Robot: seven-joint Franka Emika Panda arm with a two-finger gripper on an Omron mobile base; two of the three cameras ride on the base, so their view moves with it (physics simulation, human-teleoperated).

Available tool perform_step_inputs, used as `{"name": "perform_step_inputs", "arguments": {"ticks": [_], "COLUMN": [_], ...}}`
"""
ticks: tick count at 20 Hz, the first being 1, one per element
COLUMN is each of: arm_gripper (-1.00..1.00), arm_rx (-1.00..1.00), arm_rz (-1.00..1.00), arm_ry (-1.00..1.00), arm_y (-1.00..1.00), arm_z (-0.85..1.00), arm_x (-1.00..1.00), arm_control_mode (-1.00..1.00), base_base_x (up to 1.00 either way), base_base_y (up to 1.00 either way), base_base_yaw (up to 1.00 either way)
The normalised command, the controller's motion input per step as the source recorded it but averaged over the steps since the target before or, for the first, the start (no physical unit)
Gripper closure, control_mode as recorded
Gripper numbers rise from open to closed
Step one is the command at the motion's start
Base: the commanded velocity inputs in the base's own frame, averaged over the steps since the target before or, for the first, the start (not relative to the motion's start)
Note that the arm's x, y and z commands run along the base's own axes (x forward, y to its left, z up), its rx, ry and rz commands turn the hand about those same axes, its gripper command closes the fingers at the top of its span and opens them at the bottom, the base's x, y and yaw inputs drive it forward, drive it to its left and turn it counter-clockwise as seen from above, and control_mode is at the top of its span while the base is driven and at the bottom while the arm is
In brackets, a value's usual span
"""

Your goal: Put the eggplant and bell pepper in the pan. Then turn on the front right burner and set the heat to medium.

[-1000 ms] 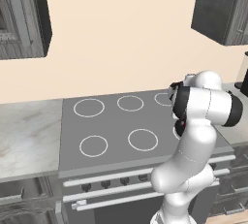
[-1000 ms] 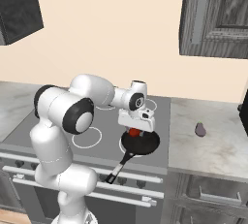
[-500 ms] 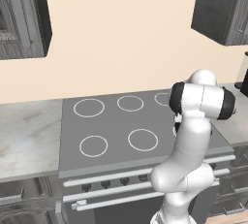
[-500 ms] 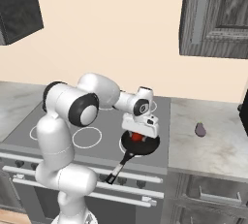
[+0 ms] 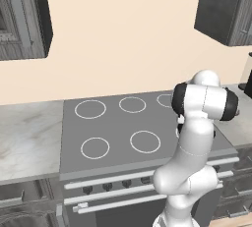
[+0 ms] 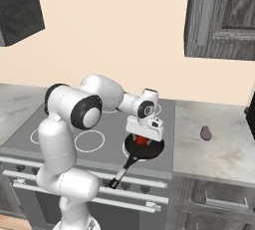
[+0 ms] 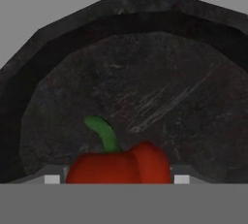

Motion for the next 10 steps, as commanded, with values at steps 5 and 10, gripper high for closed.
{"name": "perform_step_inputs", "arguments": {"ticks": [5,10], "arm_gripper": [-1.0,-1.0], "arm_rx": [-0.02,-0.04], "arm_rz": [0.01,0.01], "arm_ry": [-0.07,-0.08], "arm_y": [0.0,-0.01], "arm_z": [0.11,0.25], "arm_x": [-0.1,-0.14], "arm_control_mode": [-1.0,-1.0], "base_base_x": [0.0,0.0], "base_base_y": [0.0,0.0], "base_base_yaw": [0.0,0.0]}}
